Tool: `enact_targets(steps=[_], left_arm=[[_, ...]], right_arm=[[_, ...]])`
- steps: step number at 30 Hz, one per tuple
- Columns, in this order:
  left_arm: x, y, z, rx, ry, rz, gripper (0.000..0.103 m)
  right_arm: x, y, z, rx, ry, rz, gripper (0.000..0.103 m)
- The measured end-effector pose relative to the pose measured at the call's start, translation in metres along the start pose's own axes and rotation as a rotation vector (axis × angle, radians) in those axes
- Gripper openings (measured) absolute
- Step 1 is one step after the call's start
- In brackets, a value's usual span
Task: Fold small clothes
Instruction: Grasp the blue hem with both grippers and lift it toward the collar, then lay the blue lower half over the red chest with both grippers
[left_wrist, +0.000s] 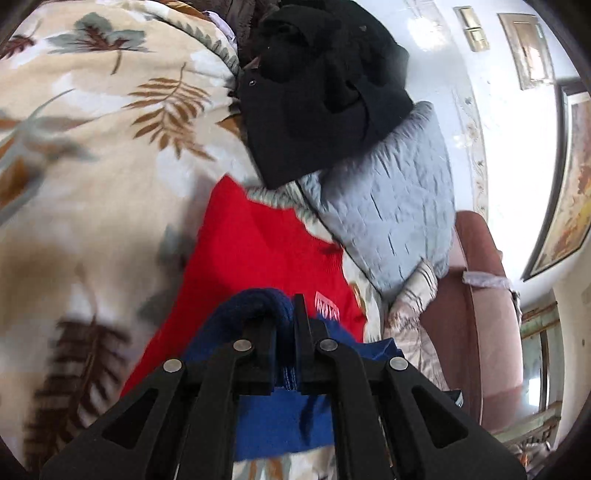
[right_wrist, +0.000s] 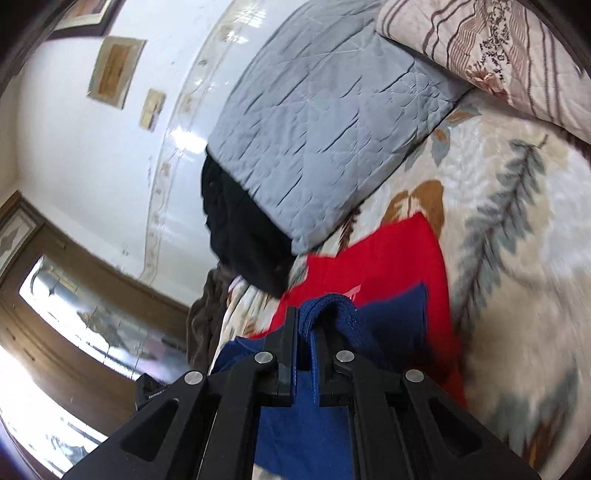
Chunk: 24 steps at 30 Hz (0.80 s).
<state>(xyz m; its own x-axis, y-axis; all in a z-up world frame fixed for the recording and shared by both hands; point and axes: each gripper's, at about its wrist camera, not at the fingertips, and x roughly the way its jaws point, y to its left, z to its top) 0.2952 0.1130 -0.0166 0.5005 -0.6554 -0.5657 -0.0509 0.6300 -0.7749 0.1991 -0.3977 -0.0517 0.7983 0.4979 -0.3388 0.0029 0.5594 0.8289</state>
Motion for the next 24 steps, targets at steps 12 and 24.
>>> enact_targets(steps=[12, 24], left_arm=[[0.077, 0.011, 0.064, -0.043, 0.018, 0.100, 0.004], [0.065, 0.033, 0.085, -0.170, 0.048, -0.008, 0.017]], right_arm=[[0.076, -0.053, 0.037, 0.137, -0.033, -0.044, 0.004], [0.042, -0.058, 0.051, 0.183, -0.112, -0.037, 0.030]])
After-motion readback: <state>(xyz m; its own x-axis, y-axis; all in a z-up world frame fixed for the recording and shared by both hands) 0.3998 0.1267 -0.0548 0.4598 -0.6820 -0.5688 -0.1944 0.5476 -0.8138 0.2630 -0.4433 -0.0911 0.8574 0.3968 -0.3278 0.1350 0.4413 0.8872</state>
